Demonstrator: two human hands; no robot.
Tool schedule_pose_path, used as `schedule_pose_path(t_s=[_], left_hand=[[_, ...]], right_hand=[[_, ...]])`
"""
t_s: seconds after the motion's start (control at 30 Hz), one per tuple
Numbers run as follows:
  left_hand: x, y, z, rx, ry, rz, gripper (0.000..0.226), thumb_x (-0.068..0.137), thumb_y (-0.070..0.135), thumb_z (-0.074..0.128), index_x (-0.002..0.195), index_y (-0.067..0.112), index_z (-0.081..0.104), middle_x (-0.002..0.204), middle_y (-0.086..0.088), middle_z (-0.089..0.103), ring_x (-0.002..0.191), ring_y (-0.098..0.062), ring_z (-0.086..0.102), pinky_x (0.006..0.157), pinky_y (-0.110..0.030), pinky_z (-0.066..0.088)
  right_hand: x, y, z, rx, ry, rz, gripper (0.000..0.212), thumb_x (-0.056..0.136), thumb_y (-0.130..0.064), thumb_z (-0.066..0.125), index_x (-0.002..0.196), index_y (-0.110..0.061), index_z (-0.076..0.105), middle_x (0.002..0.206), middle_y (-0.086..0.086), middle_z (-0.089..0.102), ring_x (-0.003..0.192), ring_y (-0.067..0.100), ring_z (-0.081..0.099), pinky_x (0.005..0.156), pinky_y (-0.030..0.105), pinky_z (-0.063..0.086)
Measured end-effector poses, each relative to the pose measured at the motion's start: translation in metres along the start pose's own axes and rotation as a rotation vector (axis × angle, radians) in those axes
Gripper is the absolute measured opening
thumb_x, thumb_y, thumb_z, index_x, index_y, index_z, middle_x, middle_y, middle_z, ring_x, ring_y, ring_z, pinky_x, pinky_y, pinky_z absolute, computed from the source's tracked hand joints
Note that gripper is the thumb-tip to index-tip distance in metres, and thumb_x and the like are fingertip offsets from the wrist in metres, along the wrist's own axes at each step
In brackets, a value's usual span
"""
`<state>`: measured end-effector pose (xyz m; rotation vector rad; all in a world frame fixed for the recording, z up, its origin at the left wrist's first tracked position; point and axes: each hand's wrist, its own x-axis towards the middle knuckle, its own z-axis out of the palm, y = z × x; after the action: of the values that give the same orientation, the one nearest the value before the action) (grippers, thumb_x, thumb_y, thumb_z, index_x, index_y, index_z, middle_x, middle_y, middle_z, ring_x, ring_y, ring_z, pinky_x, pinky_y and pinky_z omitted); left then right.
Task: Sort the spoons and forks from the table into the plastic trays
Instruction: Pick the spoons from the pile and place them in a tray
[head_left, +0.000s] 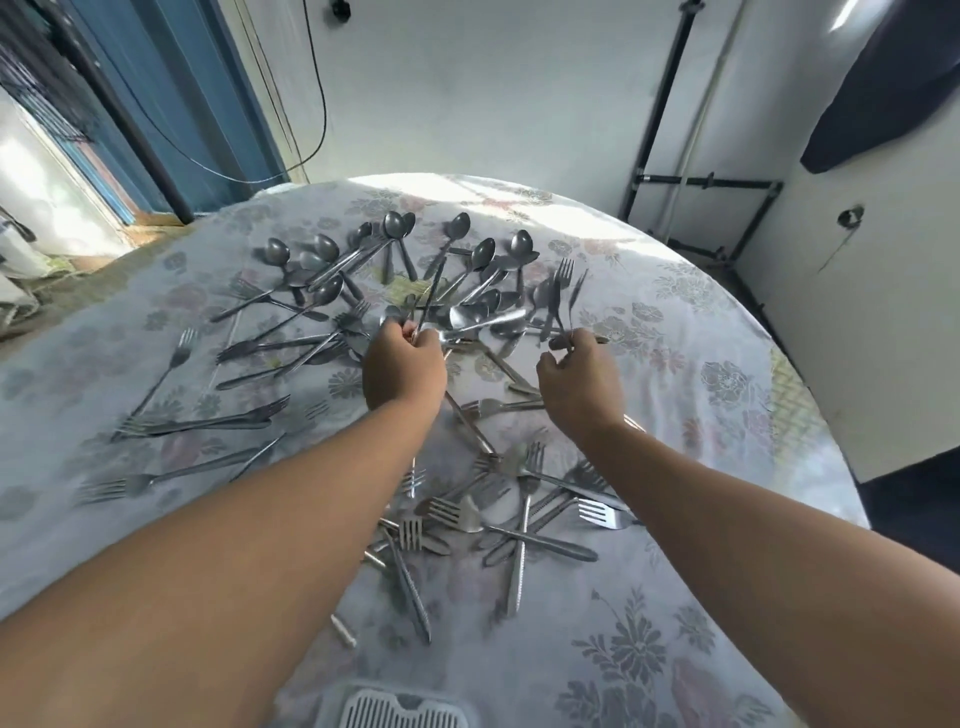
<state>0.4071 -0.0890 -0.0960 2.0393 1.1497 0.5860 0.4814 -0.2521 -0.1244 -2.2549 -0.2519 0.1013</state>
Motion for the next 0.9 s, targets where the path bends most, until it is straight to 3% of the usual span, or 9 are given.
schedule_pose_path(t_s=[0.07, 0.13, 0.2, 0.27, 0.4, 0.57, 0.67, 0.8, 0.9], left_hand=[[0.002, -0.012, -0.027, 0.019, 0.001, 0.041, 0.015, 0.096, 0.027, 0.055, 0.089, 0.014, 0.060, 0.083, -0.003, 0.063, 0.065, -0.017, 0.052, 0.051, -0.029, 0.029], [0.005, -0.024, -0.059, 0.036, -0.032, 0.075, 0.016, 0.096, 0.028, 0.055, 0.094, 0.015, 0.064, 0.081, -0.001, 0.063, 0.067, -0.018, 0.054, 0.051, -0.029, 0.030], [0.007, -0.034, -0.088, 0.048, -0.085, 0.117, 0.017, 0.096, 0.029, 0.056, 0.099, 0.017, 0.067, 0.080, -0.001, 0.064, 0.067, -0.017, 0.055, 0.052, -0.028, 0.031], [0.008, -0.048, -0.123, 0.051, -0.138, 0.154, 0.018, 0.096, 0.032, 0.057, 0.102, 0.019, 0.068, 0.080, 0.000, 0.065, 0.072, -0.021, 0.058, 0.054, -0.029, 0.034], [0.008, -0.073, -0.183, 0.032, -0.221, 0.205, 0.014, 0.095, 0.031, 0.059, 0.097, 0.021, 0.067, 0.073, 0.001, 0.063, 0.076, -0.026, 0.062, 0.059, -0.031, 0.037], [-0.002, -0.122, -0.245, -0.049, -0.277, 0.153, 0.012, 0.098, 0.033, 0.059, 0.101, 0.021, 0.061, 0.080, 0.006, 0.060, 0.070, -0.009, 0.055, 0.060, -0.028, 0.035], [-0.009, -0.147, -0.270, -0.191, -0.305, 0.018, 0.026, 0.099, 0.040, 0.058, 0.109, 0.017, 0.052, 0.086, 0.004, 0.056, 0.075, -0.015, 0.052, 0.067, -0.033, 0.037], [-0.016, -0.180, -0.281, -0.189, -0.369, -0.119, 0.027, 0.100, 0.032, 0.047, 0.108, 0.008, 0.055, 0.102, -0.019, 0.067, 0.082, -0.033, 0.062, 0.065, -0.035, 0.040], [-0.033, -0.189, -0.281, -0.223, -0.410, -0.205, 0.039, 0.099, 0.032, 0.043, 0.121, 0.003, 0.057, 0.098, -0.025, 0.065, 0.082, -0.037, 0.064, 0.064, -0.040, 0.044]], right_hand=[[-0.013, -0.023, 0.005, 0.025, -0.016, -0.031, 0.031, 0.095, -0.022, 0.058, 0.125, -0.021, 0.057, 0.089, 0.000, 0.069, 0.067, 0.016, 0.061, 0.058, 0.033, 0.046], [-0.030, -0.049, 0.014, -0.003, -0.044, -0.093, 0.037, 0.094, -0.026, 0.059, 0.131, -0.024, 0.059, 0.101, 0.001, 0.073, 0.072, 0.019, 0.066, 0.065, 0.035, 0.055], [-0.046, -0.071, 0.025, -0.063, -0.081, -0.141, 0.040, 0.095, -0.033, 0.061, 0.134, -0.026, 0.061, 0.106, 0.001, 0.074, 0.073, 0.017, 0.066, 0.064, 0.030, 0.053], [-0.069, -0.097, 0.041, -0.105, -0.148, -0.169, 0.035, 0.096, -0.042, 0.065, 0.127, -0.025, 0.067, 0.097, -0.002, 0.073, 0.072, 0.014, 0.063, 0.063, 0.027, 0.050], [-0.116, -0.129, 0.076, -0.117, -0.264, -0.187, 0.027, 0.092, -0.046, 0.070, 0.098, -0.021, 0.077, 0.082, -0.004, 0.071, 0.075, 0.017, 0.066, 0.073, 0.035, 0.058], [-0.185, -0.157, 0.105, -0.192, -0.321, -0.179, 0.025, 0.095, -0.044, 0.069, 0.095, -0.020, 0.078, 0.083, -0.002, 0.073, 0.075, 0.019, 0.066, 0.071, 0.033, 0.057], [-0.225, -0.167, 0.118, -0.152, -0.363, -0.084, 0.032, 0.093, -0.044, 0.073, 0.086, -0.013, 0.076, 0.069, 0.000, 0.065, 0.058, 0.015, 0.054, 0.058, 0.028, 0.043], [-0.272, -0.178, 0.132, 0.061, -0.465, 0.140, 0.030, 0.095, -0.034, 0.073, 0.084, -0.006, 0.075, 0.051, 0.004, 0.053, 0.036, 0.015, 0.043, 0.041, 0.023, 0.036], [-0.299, -0.183, 0.146, 0.210, -0.467, 0.277, 0.028, 0.098, -0.032, 0.070, 0.090, -0.005, 0.076, 0.061, 0.003, 0.052, 0.046, 0.014, 0.044, 0.044, 0.022, 0.034]])
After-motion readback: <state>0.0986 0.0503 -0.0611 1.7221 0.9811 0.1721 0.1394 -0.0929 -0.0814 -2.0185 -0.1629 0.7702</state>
